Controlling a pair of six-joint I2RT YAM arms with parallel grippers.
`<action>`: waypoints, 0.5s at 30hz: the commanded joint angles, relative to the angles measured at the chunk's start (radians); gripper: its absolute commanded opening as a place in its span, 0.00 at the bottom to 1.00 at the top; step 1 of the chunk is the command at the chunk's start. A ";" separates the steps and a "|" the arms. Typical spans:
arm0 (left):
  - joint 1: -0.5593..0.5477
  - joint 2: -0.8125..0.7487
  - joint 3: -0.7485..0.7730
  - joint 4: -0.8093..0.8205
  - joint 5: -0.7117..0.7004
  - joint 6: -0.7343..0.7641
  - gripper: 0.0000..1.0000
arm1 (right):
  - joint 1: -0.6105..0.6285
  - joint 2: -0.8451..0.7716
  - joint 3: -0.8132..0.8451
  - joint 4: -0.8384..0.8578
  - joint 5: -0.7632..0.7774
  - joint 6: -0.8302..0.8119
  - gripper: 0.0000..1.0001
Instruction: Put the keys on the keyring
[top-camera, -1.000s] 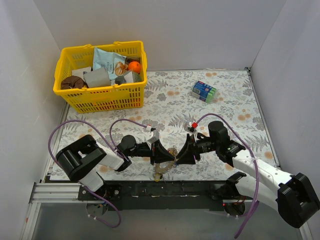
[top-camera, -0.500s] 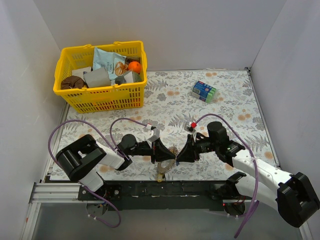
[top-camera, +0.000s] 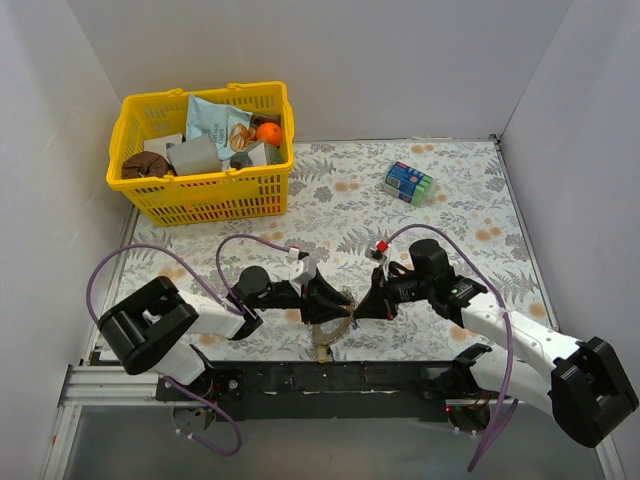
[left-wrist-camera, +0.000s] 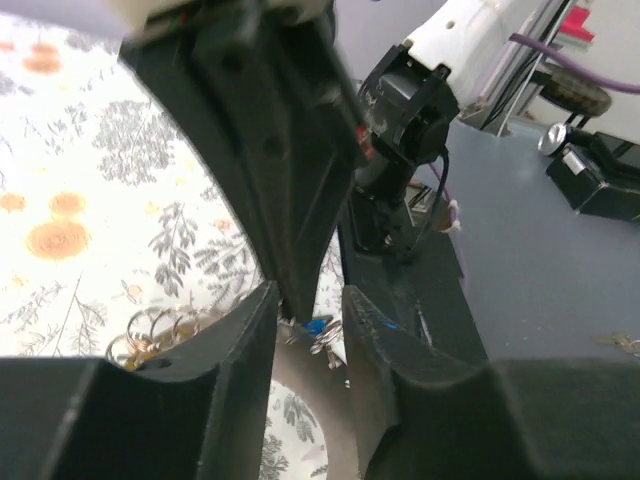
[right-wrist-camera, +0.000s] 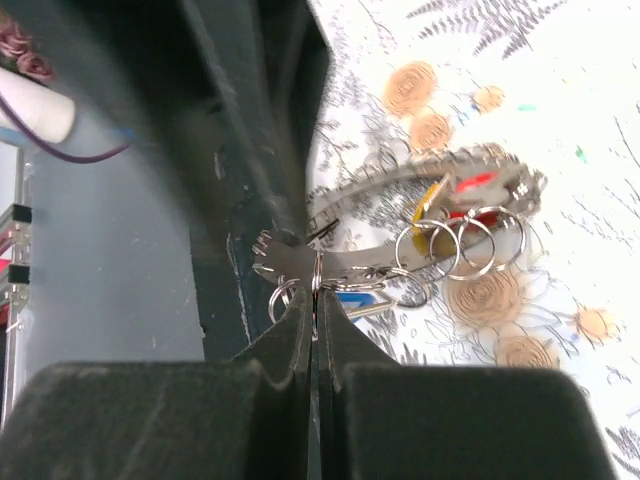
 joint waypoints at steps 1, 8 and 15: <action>-0.005 -0.132 0.057 -0.158 -0.042 0.162 0.38 | -0.002 0.032 0.084 -0.197 0.106 -0.099 0.01; -0.005 -0.203 0.167 -0.684 -0.079 0.407 0.54 | 0.007 0.146 0.260 -0.438 0.250 -0.184 0.01; -0.005 -0.189 0.187 -0.810 -0.076 0.495 0.68 | 0.029 0.212 0.304 -0.518 0.276 -0.231 0.01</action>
